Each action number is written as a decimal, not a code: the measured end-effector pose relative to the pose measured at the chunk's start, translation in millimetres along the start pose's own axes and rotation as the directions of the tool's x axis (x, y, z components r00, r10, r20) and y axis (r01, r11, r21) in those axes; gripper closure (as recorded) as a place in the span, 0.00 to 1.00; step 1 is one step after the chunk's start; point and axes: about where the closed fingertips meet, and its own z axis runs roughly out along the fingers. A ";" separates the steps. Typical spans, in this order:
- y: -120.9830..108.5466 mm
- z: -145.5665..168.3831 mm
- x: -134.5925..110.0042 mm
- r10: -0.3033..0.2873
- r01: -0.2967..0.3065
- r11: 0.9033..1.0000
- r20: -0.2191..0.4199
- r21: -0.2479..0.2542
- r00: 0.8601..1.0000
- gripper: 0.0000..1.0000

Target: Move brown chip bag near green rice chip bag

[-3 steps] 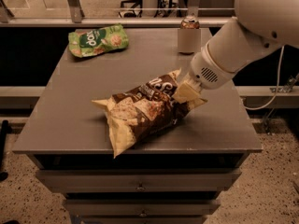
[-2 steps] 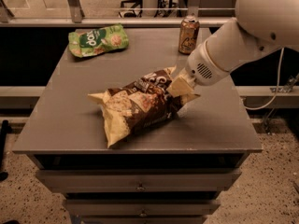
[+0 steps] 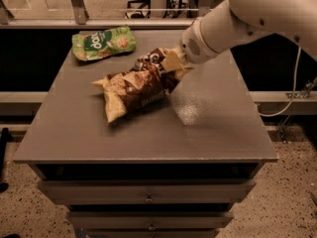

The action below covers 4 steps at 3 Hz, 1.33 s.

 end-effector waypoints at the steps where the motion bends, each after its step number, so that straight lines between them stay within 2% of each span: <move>1: -7.9 21.3 -45.8 0.038 -0.040 0.999 0.072 0.017 0.997 1.00; 2: -12.0 47.0 -83.1 0.074 -0.076 0.997 0.132 0.014 0.989 1.00; 3: -18.1 68.4 -103.5 0.108 -0.112 0.994 0.174 0.012 0.979 1.00; 4: -22.4 89.5 -112.8 0.152 -0.155 0.988 0.204 0.001 0.967 0.87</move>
Offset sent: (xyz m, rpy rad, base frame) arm 0.1121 0.0940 0.0331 0.2001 -0.0792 -0.1116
